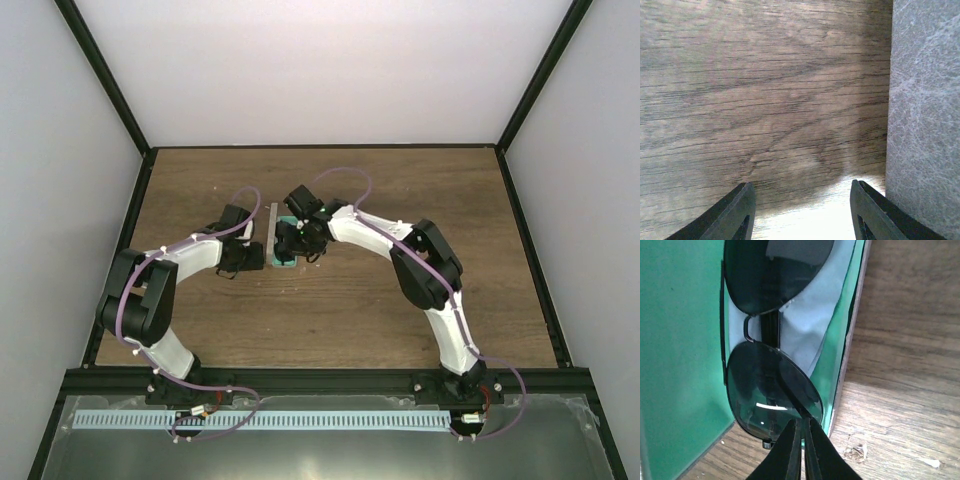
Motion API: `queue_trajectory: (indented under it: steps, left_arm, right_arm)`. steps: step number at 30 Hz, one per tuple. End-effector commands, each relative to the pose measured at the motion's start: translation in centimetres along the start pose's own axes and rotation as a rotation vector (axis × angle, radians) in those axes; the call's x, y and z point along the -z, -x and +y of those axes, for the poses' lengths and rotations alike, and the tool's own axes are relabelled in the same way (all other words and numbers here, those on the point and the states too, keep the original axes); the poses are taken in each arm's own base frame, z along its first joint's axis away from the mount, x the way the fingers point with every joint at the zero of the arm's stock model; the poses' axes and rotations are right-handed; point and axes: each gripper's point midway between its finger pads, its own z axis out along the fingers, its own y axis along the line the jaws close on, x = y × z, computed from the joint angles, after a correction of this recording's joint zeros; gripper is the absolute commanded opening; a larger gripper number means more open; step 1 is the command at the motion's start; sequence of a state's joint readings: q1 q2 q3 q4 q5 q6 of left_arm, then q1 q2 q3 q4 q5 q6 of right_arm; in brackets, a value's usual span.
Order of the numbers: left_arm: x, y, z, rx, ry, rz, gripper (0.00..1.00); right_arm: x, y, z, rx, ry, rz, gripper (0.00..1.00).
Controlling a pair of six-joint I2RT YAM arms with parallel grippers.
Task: Organize the sunglasses
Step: Place the sunglasses in the sunglasses case.
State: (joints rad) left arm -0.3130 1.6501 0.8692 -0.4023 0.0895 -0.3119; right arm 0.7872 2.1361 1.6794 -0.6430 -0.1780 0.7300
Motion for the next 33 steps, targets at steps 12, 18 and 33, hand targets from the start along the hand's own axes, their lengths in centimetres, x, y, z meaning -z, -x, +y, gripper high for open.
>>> queue_trajectory:
  steps: [12,18,33]
  left_arm:
    - [-1.0,-1.8,0.4,0.006,0.0,0.062,0.54]
    - [-1.1,-1.9,0.5,0.003,0.002,0.065,0.54]
    - [-1.2,-1.9,0.3,0.003,-0.006,0.066,0.54]
  right_arm:
    - [-2.2,-1.4,1.3,0.027,0.054,0.066,0.02]
    - [-2.3,-1.3,1.5,0.029,0.058,0.066,0.02]
    - [0.5,-1.2,4.5,0.077,0.099,0.015,0.02]
